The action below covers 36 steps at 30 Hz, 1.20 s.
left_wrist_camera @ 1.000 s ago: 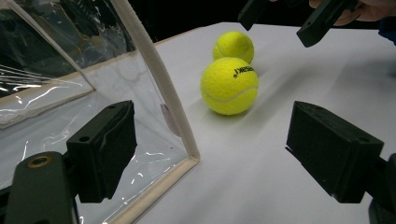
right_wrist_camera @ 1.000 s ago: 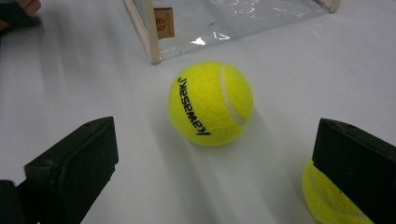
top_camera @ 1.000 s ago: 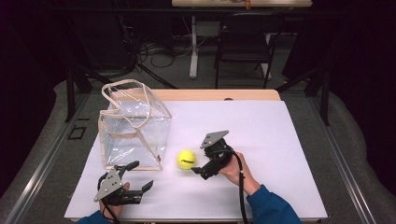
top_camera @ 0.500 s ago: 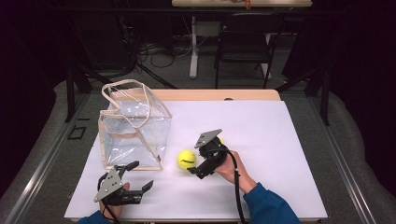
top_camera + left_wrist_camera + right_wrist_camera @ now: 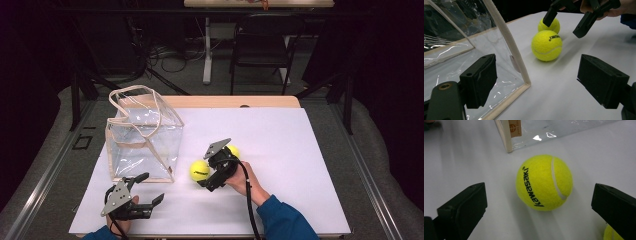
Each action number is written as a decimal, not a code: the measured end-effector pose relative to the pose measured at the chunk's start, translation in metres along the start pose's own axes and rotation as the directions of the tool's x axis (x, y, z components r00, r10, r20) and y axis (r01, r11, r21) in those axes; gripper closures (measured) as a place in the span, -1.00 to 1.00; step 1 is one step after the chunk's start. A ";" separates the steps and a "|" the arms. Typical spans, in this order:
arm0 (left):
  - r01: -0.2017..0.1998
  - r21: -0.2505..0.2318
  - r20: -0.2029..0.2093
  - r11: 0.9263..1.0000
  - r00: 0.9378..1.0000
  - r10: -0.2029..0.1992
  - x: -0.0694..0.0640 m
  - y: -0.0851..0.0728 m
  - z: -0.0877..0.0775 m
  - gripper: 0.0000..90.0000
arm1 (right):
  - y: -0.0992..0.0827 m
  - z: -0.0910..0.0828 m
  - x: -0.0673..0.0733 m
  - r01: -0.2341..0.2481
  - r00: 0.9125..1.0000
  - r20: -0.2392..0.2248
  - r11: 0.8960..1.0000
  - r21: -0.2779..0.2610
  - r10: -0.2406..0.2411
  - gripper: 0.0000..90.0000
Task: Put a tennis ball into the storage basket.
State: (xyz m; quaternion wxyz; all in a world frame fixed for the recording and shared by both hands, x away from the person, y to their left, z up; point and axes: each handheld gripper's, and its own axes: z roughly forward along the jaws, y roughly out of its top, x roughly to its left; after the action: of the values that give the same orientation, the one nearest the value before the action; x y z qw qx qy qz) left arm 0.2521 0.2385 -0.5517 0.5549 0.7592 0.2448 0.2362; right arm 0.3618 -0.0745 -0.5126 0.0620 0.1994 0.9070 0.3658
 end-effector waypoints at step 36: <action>0.001 0.002 0.008 1.000 1.000 -0.001 0.001 0.000 0.000 -0.65 | 0.002 0.036 -0.002 -0.008 0.999 0.034 0.998 0.067 0.006 -0.75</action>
State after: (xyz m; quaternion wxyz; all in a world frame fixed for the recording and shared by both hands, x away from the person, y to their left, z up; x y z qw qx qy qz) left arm 0.2527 0.2395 -0.5519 0.5552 0.7607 0.2430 0.2326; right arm 0.3734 -0.0515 -0.5374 0.0691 0.2106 0.9168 0.3321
